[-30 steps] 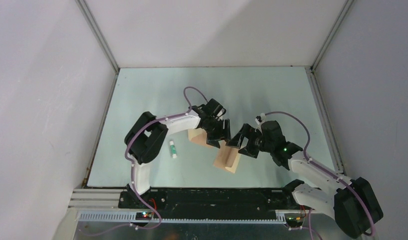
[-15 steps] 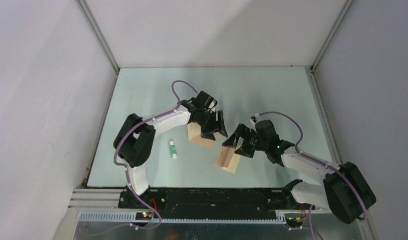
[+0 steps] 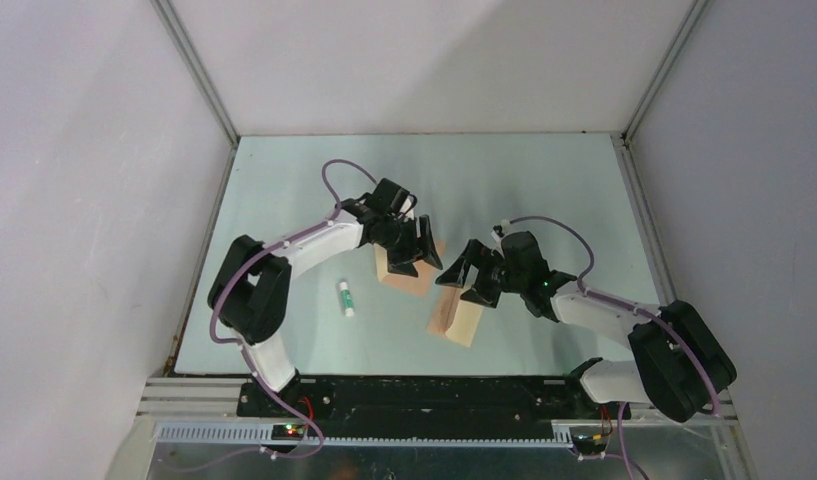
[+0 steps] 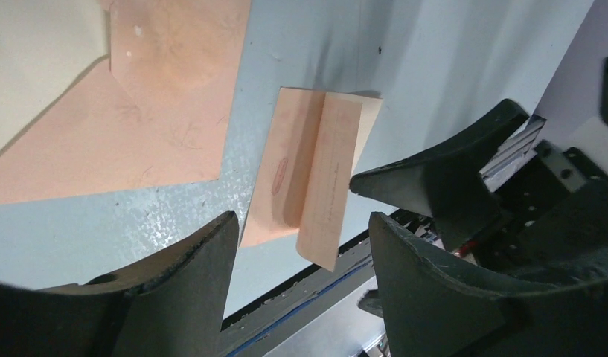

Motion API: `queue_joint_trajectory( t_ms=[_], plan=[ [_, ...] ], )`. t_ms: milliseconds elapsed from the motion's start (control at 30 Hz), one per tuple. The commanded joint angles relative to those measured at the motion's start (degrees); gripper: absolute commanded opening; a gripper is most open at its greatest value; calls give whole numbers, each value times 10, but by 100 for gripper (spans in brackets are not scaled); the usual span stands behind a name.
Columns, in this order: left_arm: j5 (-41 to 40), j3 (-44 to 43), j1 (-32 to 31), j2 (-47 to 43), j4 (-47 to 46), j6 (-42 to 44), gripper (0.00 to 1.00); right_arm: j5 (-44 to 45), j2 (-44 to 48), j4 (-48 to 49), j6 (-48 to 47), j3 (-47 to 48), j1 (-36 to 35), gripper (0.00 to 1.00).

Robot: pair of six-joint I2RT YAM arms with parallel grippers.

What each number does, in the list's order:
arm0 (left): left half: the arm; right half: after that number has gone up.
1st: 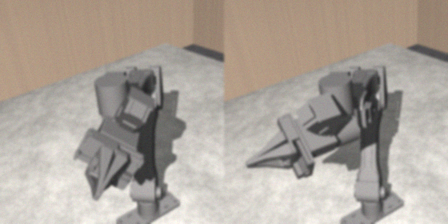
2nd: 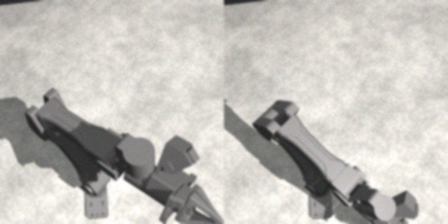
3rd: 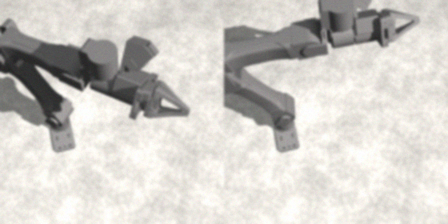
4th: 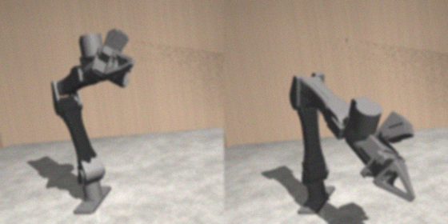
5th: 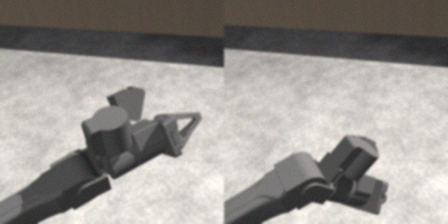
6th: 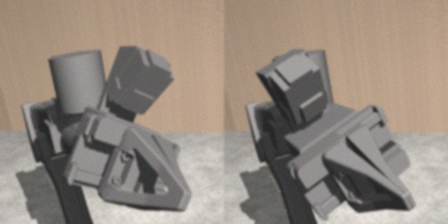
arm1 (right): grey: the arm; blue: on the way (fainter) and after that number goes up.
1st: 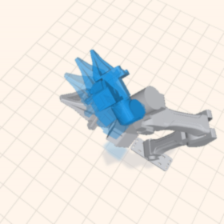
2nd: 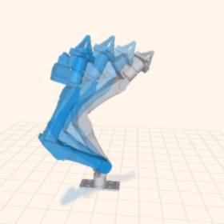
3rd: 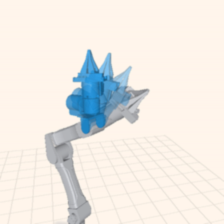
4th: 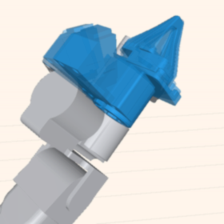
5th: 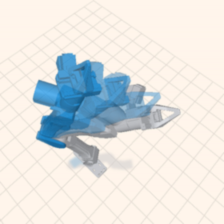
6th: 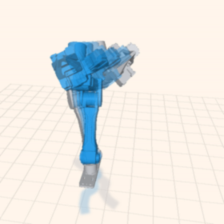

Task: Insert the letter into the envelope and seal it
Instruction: Fold the letter at the center of the board.

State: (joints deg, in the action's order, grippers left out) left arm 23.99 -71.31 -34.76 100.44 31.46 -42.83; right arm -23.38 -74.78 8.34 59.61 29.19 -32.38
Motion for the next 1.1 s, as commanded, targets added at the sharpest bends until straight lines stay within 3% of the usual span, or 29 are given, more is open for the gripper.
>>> queue_joint_trajectory(
  t_ms=[0,333,467,567,600,667,700,767,1067],
  plan=[
    [0,15,-2,-31,-3,13,71,-5,-5,28,1,41,3,98],
    [11,20,-1,-55,-10,13,71,-23,-36,-19,-27,86,4,98],
    [12,22,0,-60,-10,13,72,8,19,-85,-53,96,5,98],
    [18,32,-1,-62,-20,8,71,83,91,-157,-88,97,8,96],
    [26,36,-2,-63,-26,4,71,96,108,-192,-93,95,12,92],
    [36,48,-6,-63,-45,-5,69,115,112,-220,-101,82,24,67],
    [37,52,-11,-61,-51,-8,67,112,108,-224,-99,72,28,34],
    [40,50,-19,-50,-55,-9,64,103,83,-224,-91,65,28,3],
    [34,54,-41,-19,-60,-7,65,97,-71,-154,-83,64,0,0]
  ],
)
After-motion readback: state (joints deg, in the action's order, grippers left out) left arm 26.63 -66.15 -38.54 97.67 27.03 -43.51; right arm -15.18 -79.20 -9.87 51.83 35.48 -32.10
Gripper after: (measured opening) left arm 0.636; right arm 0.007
